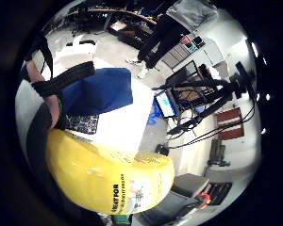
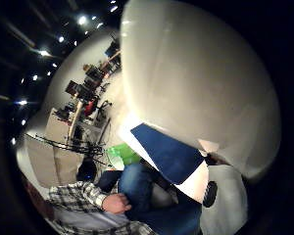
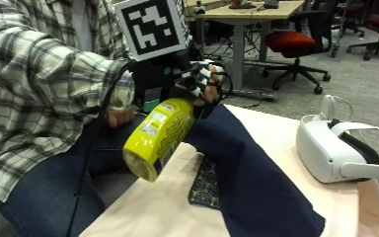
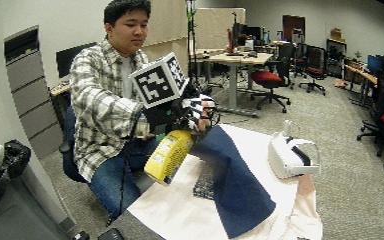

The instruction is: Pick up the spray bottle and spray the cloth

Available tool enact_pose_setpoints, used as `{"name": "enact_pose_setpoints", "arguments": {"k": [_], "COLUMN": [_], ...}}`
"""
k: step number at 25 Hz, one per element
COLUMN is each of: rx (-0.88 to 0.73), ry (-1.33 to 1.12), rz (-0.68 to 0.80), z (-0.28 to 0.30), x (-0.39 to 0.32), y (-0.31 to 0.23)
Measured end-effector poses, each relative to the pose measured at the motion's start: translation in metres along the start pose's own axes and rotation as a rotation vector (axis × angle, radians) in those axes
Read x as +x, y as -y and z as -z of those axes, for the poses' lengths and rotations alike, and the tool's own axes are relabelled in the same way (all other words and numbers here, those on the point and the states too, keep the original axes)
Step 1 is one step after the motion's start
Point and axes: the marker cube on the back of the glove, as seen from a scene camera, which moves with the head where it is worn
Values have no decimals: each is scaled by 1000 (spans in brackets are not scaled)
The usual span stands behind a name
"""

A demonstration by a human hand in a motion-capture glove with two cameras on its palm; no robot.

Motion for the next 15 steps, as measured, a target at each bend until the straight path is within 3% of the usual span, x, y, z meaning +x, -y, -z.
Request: {"name": "enact_pose_setpoints", "arguments": {"k": [15], "rx": [-223], "ry": [-380], "rz": [216], "z": [-8], "x": [-9], "y": [23]}}
